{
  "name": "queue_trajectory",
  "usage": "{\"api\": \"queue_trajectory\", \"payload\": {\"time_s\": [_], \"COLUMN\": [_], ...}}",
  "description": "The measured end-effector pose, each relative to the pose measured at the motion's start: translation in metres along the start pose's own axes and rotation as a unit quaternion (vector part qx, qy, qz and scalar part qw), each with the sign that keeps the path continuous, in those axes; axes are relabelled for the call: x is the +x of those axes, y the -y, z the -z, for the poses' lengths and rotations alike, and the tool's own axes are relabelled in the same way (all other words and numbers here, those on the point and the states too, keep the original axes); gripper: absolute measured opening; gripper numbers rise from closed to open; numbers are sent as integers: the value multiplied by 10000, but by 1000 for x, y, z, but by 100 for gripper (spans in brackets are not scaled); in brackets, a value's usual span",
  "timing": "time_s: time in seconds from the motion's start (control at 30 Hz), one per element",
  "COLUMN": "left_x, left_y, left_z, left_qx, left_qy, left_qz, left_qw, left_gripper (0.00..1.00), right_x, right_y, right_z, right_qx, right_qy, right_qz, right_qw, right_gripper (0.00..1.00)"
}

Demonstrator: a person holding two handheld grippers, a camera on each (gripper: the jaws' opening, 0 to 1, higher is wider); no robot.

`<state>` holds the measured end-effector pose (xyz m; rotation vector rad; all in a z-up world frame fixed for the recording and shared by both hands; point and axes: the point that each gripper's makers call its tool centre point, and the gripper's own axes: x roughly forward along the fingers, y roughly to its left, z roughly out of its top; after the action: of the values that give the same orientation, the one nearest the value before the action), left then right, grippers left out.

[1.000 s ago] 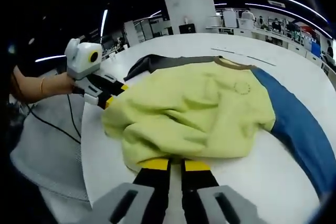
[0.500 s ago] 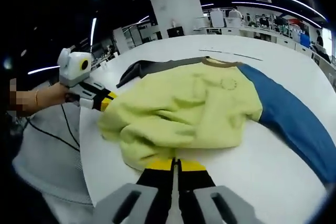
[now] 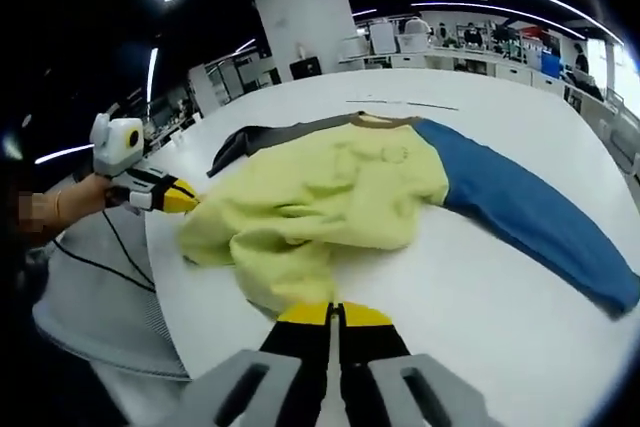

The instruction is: Fold the garment on the visible template until the final outline fits inside the template.

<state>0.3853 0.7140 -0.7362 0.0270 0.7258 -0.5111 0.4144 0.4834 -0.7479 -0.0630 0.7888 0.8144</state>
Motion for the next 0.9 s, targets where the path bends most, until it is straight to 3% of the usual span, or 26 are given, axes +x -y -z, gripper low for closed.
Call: {"api": "queue_trajectory", "payload": {"time_s": [0.2,0.43,0.6,0.9], "left_x": [-15,-30,-41,-56], "left_y": [-3,-1,-4,-14], "left_z": [-2,3,5,15], "left_qx": [-367,-419,-622,-831], "left_qy": [181,195,335,301], "left_qz": [-222,-390,-553,-865], "left_qw": [9989,9982,9960,9923], "left_gripper": [0,0,0,0], "right_x": [-18,-35,-47,-66], "right_y": [4,4,5,13], "right_z": [1,15,29,46], "right_qx": [158,182,790,1085], "right_qy": [131,52,91,122], "right_qz": [266,591,726,1119], "right_qw": [9994,9981,9942,9877], "right_gripper": [0,0,0,0]}}
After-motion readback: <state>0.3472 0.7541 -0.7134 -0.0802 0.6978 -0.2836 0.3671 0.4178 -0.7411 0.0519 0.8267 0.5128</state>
